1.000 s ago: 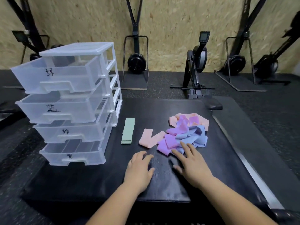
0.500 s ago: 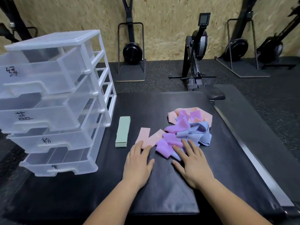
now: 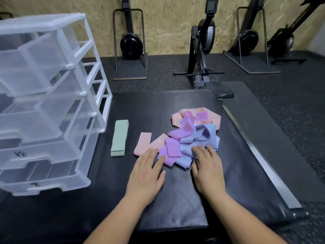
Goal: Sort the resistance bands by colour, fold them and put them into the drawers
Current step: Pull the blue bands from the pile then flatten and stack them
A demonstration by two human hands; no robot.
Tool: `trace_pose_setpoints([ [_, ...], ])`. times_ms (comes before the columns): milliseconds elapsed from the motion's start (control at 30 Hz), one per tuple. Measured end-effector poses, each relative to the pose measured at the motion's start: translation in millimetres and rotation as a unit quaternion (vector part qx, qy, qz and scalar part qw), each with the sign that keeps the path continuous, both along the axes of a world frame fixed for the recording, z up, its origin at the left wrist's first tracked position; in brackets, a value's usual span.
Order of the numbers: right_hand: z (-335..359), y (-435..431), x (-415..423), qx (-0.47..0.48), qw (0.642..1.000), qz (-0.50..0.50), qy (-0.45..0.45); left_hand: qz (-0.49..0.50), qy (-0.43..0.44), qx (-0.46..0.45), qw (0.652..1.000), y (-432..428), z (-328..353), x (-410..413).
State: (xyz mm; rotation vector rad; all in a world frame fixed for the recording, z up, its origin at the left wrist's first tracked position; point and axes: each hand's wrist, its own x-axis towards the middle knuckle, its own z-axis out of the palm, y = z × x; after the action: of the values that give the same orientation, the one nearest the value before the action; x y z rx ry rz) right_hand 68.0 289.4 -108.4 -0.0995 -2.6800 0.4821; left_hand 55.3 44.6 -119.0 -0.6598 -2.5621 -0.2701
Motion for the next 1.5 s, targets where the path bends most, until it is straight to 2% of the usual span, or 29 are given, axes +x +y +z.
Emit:
trace_pose_setpoints([
  [200, 12, 8, -2, -0.067, 0.994, -0.088, 0.015, -0.008, 0.05, -0.059, 0.997, 3, 1, 3],
  [333, 39, 16, -5, -0.117, 0.989, -0.087, -0.018, -0.001, 0.05, -0.067, 0.996, 6, 5, 8],
  [433, 76, 25, -8, -0.175, 0.983, -0.047, -0.018, 0.011, 0.007, -0.01, 1.0, 11, 26, 16],
  [600, 143, 40, -14, -0.18, 0.983, 0.022, 0.008, -0.005, -0.084, 0.147, 0.986, 31, 80, 14],
  [700, 180, 36, -4, -0.198, 0.978, 0.06, 0.014, -0.03, -0.116, 0.206, 0.971, 46, 118, 12],
  [800, 199, 28, 7, -0.227, 0.97, 0.091, 0.008, -0.057, -0.136, 0.225, 0.963, 57, 145, 12],
  [967, 214, 14, 19, -0.27, 0.955, 0.124, 0.021, -0.043, -0.16, 0.245, 0.955, 66, 165, 16],
  [1200, 236, 7, 28, -0.323, 0.93, 0.172, 0.026, -0.038, -0.185, 0.328, 0.926, 61, 191, 22],
  [1300, 242, 9, 31, -0.355, 0.916, 0.185, 0.03, -0.048, -0.237, 0.322, 0.915, 55, 195, 22],
  [1433, 247, 11, 34, -0.376, 0.906, 0.196, 0.015, -0.052, -0.245, 0.324, 0.912, 56, 200, 24],
  [1500, 251, 12, 34, -0.388, 0.898, 0.206, 0.01, -0.066, -0.261, 0.342, 0.9, 58, 206, 23],
])
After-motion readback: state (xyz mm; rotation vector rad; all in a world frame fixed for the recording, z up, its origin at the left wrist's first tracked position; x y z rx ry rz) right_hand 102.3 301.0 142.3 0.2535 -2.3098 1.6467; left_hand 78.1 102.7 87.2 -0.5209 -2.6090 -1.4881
